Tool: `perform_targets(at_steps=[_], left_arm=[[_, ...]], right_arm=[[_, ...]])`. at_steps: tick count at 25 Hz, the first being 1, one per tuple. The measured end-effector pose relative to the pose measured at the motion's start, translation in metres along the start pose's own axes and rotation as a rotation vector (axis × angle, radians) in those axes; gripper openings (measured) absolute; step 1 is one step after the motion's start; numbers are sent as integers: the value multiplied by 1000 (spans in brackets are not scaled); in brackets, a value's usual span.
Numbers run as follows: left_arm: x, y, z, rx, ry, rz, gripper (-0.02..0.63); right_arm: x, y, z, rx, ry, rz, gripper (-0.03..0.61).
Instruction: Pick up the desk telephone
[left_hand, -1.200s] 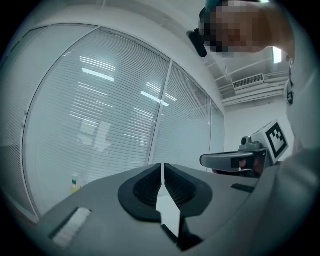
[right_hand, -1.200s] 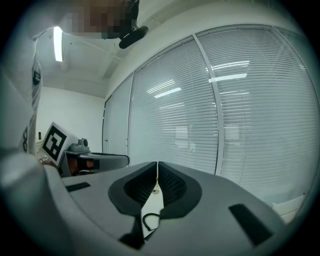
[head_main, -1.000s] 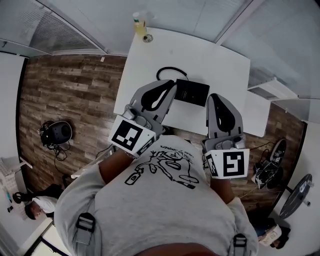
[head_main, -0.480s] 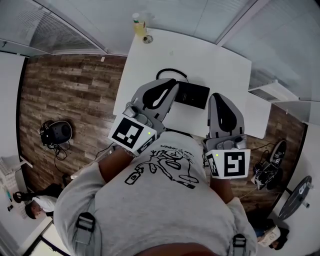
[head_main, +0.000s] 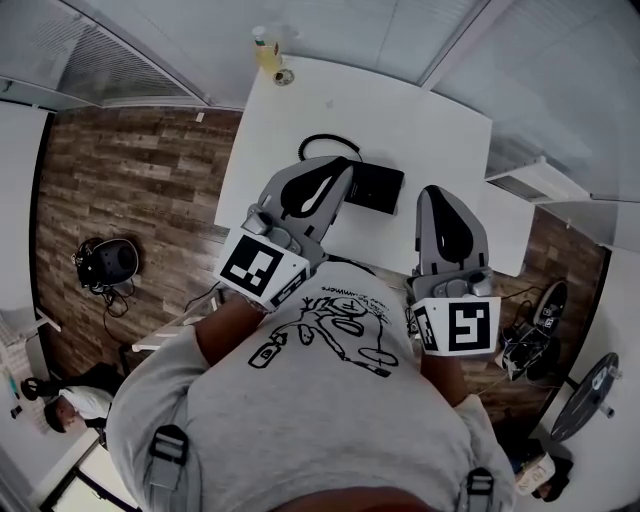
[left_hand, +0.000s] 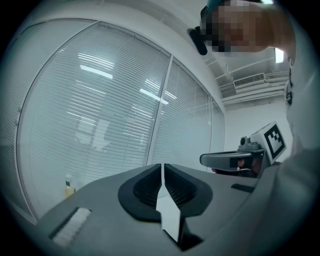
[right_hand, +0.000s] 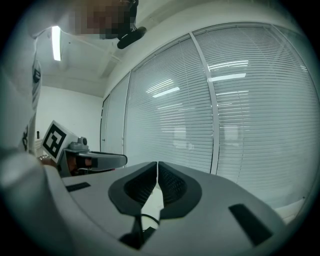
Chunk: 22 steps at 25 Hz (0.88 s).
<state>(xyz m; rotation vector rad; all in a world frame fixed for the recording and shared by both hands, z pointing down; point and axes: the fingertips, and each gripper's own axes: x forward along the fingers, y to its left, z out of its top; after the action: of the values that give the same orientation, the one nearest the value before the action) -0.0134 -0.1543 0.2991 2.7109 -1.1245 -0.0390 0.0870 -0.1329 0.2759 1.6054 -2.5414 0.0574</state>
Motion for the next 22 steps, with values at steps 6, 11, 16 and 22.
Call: perform_targets(at_steps=[6, 11, 16, 22], left_arm=[[4, 1, -6, -4, 21, -1, 18], [10, 6, -26, -37, 68, -21, 20], [13, 12, -55, -87, 123, -30, 21], [17, 28, -93, -137, 186, -11, 23]], right_arm=[[1, 0, -8, 44, 17, 36, 9], [8, -2, -28, 55, 69, 53, 9], [13, 0, -54, 118, 118, 82, 9], [20, -6, -84, 177, 164, 93, 28]])
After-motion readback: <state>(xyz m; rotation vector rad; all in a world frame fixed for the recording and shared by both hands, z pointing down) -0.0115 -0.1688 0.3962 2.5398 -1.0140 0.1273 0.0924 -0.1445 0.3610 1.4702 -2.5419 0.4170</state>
